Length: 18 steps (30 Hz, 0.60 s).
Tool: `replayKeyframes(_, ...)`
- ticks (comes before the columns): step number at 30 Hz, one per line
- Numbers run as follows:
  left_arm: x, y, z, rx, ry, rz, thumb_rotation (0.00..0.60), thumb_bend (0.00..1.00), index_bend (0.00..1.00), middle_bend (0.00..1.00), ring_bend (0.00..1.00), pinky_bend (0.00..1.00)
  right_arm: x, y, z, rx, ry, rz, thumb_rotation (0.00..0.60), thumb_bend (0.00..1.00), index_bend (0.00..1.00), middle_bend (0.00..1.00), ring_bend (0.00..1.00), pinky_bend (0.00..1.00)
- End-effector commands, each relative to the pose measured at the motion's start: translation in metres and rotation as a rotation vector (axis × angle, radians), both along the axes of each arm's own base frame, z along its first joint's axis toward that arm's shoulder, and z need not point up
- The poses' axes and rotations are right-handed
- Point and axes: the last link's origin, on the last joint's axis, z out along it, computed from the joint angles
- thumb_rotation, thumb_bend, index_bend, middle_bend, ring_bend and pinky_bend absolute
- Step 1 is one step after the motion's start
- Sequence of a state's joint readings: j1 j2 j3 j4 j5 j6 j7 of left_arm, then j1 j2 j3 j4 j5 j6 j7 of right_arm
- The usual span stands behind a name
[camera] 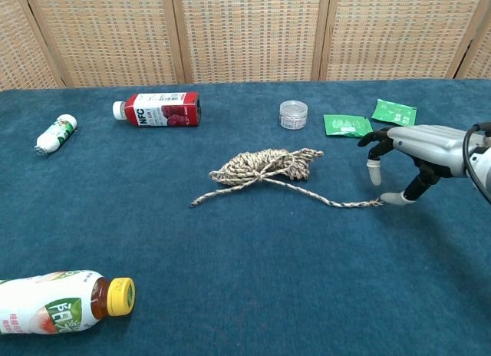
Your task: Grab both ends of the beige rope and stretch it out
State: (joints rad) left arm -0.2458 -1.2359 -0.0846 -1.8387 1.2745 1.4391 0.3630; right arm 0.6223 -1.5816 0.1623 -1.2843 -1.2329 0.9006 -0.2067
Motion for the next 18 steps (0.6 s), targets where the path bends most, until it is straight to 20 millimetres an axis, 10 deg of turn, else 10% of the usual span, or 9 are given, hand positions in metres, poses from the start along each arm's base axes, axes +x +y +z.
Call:
replayKeyframes(1,0.000,0.000,-0.001,-0.004,0.001,-0.002,0.600,0.00,0.00,0.00,0.00,0.00,0.002,0.000,-0.006,0.012,0.007,0.001,0.600,0.30,0.52,0.09,0.00,0.00)
replayKeyframes(18,0.001,0.001,-0.006,-0.017,0.013,0.002,0.600,0.00,0.00,0.00,0.00,0.00,0.001,-0.006,-0.024,0.031,0.049,-0.015,0.600,0.35,0.53,0.09,0.00,0.00)
